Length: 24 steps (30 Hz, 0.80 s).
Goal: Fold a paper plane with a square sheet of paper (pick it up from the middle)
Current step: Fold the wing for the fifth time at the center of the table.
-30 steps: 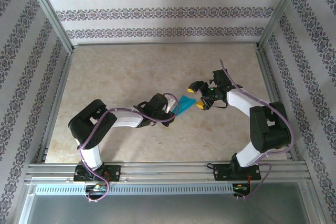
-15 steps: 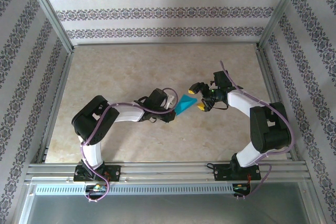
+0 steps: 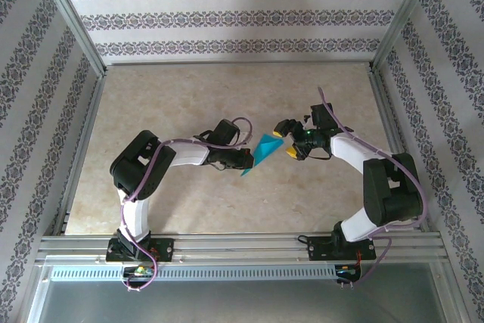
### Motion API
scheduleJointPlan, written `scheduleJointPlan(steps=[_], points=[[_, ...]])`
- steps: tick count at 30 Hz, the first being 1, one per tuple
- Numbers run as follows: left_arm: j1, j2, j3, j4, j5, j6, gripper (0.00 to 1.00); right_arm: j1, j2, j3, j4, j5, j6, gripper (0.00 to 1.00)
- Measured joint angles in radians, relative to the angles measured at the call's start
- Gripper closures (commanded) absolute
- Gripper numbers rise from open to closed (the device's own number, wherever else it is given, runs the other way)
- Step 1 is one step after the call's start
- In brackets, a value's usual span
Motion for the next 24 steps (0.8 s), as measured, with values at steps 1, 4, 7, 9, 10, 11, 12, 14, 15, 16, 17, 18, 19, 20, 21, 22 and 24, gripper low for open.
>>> scheduleJointPlan(steps=[1,4,7,9,10,11,12,14,15,16,17,18,19,20,21,22,24], points=[[0.006,0.001,-0.002,0.005,0.010,-0.022,1.00,0.000,-0.006,-0.011,0.014,-0.004,-0.011,0.19],[0.023,0.005,-0.007,0.030,0.035,-0.079,1.00,0.000,-0.012,-0.038,0.055,-0.019,-0.043,0.27],[0.030,0.013,-0.007,0.049,0.057,-0.135,1.00,0.011,-0.012,-0.050,0.084,-0.034,-0.082,0.35],[0.032,0.020,-0.007,0.062,0.067,-0.168,1.00,0.028,-0.012,-0.050,0.104,-0.036,-0.106,0.41],[0.032,0.026,-0.007,0.070,0.073,-0.187,1.00,0.042,-0.011,-0.051,0.119,-0.037,-0.120,0.44],[0.032,0.032,-0.008,0.079,0.079,-0.204,1.00,0.057,-0.011,-0.053,0.133,-0.037,-0.133,0.47],[0.034,0.039,-0.008,0.087,0.084,-0.219,1.00,0.070,-0.010,-0.055,0.145,-0.037,-0.141,0.50],[0.037,0.047,-0.010,0.106,0.095,-0.250,1.00,0.095,-0.003,-0.061,0.174,-0.037,-0.162,0.53],[0.038,0.047,-0.012,0.112,0.097,-0.261,1.00,0.105,0.002,-0.063,0.184,-0.037,-0.167,0.55],[0.039,0.047,-0.014,0.116,0.098,-0.273,1.00,0.114,0.009,-0.066,0.200,-0.037,-0.175,0.56],[0.039,0.047,-0.016,0.120,0.098,-0.283,1.00,0.121,0.017,-0.069,0.212,-0.037,-0.182,0.58],[0.039,0.047,-0.019,0.125,0.099,-0.290,1.00,0.128,0.025,-0.072,0.222,-0.037,-0.188,0.59],[0.039,0.047,-0.021,0.130,0.099,-0.298,1.00,0.134,0.034,-0.074,0.229,-0.037,-0.195,0.60],[0.039,0.047,-0.023,0.134,0.100,-0.303,1.00,0.140,0.044,-0.074,0.235,-0.037,-0.203,0.62],[0.039,0.047,-0.023,0.135,0.101,-0.306,1.00,0.146,0.053,-0.074,0.240,-0.037,-0.209,0.63],[0.039,0.048,-0.023,0.137,0.101,-0.311,1.00,0.153,0.064,-0.074,0.247,-0.037,-0.216,0.65],[0.040,0.049,-0.024,0.140,0.103,-0.319,1.00,0.162,0.085,-0.073,0.256,-0.037,-0.226,0.69]])
